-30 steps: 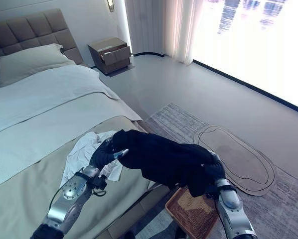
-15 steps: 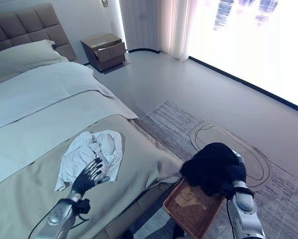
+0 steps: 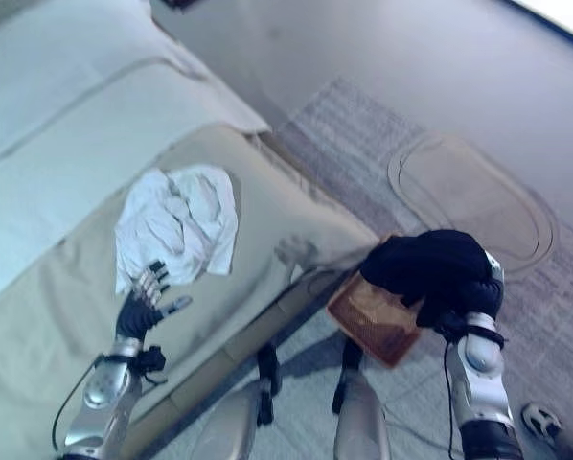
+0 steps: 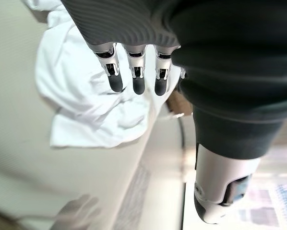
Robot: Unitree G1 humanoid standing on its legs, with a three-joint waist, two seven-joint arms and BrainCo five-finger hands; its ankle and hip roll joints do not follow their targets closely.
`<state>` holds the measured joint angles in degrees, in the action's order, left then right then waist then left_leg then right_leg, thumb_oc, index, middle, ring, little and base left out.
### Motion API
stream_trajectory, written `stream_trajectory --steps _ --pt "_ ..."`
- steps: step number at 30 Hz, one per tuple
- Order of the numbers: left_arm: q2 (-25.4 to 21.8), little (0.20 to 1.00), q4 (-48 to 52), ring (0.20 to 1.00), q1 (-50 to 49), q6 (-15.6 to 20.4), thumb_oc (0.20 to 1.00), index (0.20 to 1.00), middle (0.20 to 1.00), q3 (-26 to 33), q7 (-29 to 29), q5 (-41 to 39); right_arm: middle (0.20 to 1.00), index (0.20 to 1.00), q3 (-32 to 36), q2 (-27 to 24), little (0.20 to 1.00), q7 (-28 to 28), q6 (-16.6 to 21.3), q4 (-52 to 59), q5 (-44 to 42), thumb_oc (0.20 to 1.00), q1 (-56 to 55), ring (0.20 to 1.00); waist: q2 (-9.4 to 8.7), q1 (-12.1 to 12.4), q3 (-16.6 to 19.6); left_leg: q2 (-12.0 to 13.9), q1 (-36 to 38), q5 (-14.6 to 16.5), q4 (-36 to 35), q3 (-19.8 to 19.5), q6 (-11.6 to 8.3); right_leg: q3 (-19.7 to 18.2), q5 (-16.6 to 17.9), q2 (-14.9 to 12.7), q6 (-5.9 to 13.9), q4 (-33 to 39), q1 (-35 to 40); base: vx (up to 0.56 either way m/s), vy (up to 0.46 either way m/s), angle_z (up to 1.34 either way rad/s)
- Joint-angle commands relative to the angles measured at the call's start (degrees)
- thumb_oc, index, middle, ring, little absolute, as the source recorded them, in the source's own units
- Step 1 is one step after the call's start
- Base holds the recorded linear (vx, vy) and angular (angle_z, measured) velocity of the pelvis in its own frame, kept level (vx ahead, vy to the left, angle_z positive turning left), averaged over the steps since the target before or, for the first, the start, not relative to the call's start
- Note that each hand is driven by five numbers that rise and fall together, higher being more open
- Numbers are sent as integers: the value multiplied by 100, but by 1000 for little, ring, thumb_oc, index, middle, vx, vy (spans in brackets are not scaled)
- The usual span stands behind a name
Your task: Pick up clothes into the bucket
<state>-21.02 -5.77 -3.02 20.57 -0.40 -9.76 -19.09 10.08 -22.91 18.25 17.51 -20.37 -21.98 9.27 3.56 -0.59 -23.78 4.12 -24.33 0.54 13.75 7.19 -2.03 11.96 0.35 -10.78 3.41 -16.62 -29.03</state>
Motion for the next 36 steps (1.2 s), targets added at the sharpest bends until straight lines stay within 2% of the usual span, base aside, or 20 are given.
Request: stream_trajectory --steps 1,2,4,13,22,29,36 --pt "-131 1000 358 1000 -144 481 1000 1000 1000 271 -391 -79 200 200 58 -94 200 353 586 343 -28 200 94 200 -182 -7 384 439 -608 224 743 49 -57 -65 -116 -644 500 -289 186 -83 -12 1" --pt "-127 1000 593 1000 -50 555 1000 1000 1000 266 -570 -27 200 200 -5 -129 200 558 598 224 46 200 264 200 -160 -13 337 478 -1012 283 975 23 -49 -122 -179 -659 473 -548 -236 0 0 0" --pt "-105 1000 722 1000 53 613 1000 1000 1000 221 -734 -9 200 200 -102 -136 200 721 611 -3 2 200 496 200 -130 3 321 520 -1284 510 1260 -21 -103 -245 -387 -630 494 -844 -548 14 3 -4" --pt "-91 1000 1223 1000 303 812 1000 1000 1000 221 -1305 57 200 200 -400 -251 200 1169 649 -776 -133 200 1233 200 -12 73 217 534 -2511 839 2300 -95 -61 -549 -714 -628 367 -1910 -1888 -17 4 -3" --pt "-72 1000 1301 1000 374 904 1000 1000 1000 137 -1571 -37 200 200 -193 -389 200 1516 803 -1430 -513 200 1681 200 88 142 214 460 -3056 1027 2765 -142 -21 -690 -948 -637 270 -2466 -2512 4 0 1" --pt "-77 1000 1484 1000 399 1011 1000 1000 1000 128 -1550 -212 200 200 -631 -886 200 1382 424 -2122 -81 200 2043 200 114 225 245 421 -3327 1081 2936 -173 15 -776 -973 -632 254 -2647 -2829 2 1 1" --pt "-108 1000 1702 1000 527 1053 1000 1000 1000 -39 -1528 -282 200 200 -1495 -1275 200 1141 -68 -3652 217 200 3235 200 154 449 255 374 -3743 1066 3158 -201 15 -825 -973 -671 245 -2878 -3220 -13 2 3"
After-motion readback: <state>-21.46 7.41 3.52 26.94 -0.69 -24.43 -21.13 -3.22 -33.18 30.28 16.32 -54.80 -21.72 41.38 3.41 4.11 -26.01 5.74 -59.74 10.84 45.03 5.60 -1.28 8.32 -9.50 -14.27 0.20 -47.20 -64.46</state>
